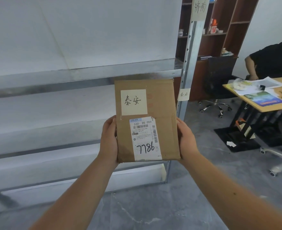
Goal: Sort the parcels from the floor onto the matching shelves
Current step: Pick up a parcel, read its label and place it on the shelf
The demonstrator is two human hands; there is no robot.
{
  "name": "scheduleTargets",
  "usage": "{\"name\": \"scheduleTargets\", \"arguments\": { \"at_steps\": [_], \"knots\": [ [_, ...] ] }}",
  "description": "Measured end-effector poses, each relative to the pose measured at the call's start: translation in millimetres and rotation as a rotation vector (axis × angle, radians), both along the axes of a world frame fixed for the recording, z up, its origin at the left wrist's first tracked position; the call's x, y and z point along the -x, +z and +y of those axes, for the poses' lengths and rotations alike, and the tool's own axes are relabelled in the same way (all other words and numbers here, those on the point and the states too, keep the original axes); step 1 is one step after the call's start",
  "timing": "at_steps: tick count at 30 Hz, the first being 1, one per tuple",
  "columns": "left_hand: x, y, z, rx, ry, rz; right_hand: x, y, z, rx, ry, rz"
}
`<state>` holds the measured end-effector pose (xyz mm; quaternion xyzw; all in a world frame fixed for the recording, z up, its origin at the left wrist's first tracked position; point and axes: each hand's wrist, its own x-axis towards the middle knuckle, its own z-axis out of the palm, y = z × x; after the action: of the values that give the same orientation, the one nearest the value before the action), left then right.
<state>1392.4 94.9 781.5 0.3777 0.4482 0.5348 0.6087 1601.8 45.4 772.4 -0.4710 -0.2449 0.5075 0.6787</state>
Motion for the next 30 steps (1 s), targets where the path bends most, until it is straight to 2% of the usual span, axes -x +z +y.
{"name": "scheduleTargets", "arguments": {
  "at_steps": [16,26,30],
  "knots": [
    [27,-48,25,0.19,0.026,0.066,27,-71,29,0.144,0.036,0.06],
    [33,-75,92,0.34,0.008,0.16,42,-93,73,0.284,-0.026,0.076],
    [34,-86,118,0.342,-0.052,0.189,45,-104,93,0.323,-0.027,0.105]
  ]
}}
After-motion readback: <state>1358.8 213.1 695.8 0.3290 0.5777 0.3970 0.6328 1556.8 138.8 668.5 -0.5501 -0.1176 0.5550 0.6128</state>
